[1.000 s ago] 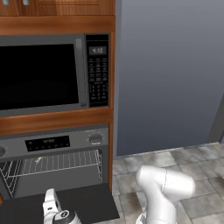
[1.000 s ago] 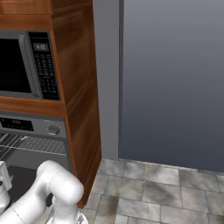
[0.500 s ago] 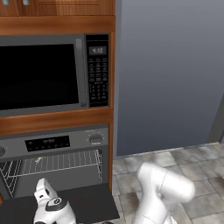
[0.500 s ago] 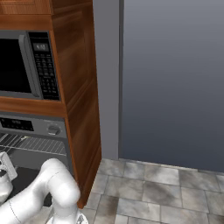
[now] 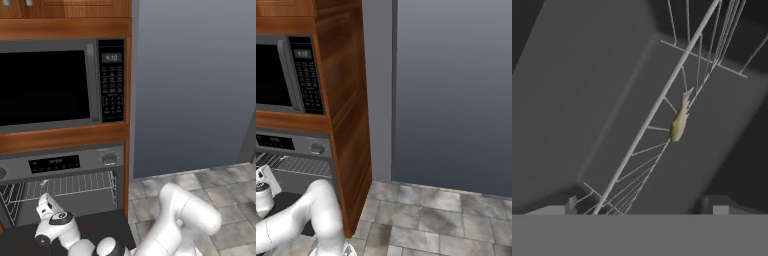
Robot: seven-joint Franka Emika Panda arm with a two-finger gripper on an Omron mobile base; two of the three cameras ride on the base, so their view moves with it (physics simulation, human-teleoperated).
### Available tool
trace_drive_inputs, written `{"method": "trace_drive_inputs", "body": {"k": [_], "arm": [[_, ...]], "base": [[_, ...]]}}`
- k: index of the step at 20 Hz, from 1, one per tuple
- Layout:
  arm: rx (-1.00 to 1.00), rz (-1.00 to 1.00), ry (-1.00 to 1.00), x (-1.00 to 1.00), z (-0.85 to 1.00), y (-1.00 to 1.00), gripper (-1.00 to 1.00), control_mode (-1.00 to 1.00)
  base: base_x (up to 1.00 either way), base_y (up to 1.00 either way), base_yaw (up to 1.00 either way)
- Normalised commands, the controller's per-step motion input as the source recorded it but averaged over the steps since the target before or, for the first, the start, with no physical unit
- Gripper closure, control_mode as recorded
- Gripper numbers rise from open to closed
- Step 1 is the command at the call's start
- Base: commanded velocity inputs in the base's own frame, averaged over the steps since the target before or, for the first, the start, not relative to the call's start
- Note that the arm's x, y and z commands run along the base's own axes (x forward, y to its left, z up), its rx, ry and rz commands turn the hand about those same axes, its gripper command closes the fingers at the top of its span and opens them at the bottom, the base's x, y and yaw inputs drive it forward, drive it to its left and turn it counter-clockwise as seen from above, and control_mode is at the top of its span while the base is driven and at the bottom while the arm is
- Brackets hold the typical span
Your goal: Take the fish from the oven and place it on the plate on the counter.
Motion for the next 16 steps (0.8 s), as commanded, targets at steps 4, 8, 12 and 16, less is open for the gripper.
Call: {"method": "trace_drive_inputs", "body": {"k": [4,8,12,16], "arm": [[-0.10,0.00,0.00,0.37,-0.34,0.00,-1.00,-1.00],[-0.07,0.00,-0.01,0.39,-0.56,0.00,-1.00,-1.00],[-0.02,0.00,-0.04,0.31,-0.64,0.01,-1.00,-1.00],[-0.01,0.00,-0.04,0.14,-0.66,0.09,-1.00,-1.00]], "base": [[0.00,0.00,0.00],[0.00,0.00,0.00],[0.00,0.00,0.00],[0.00,0.00,0.00]]}}
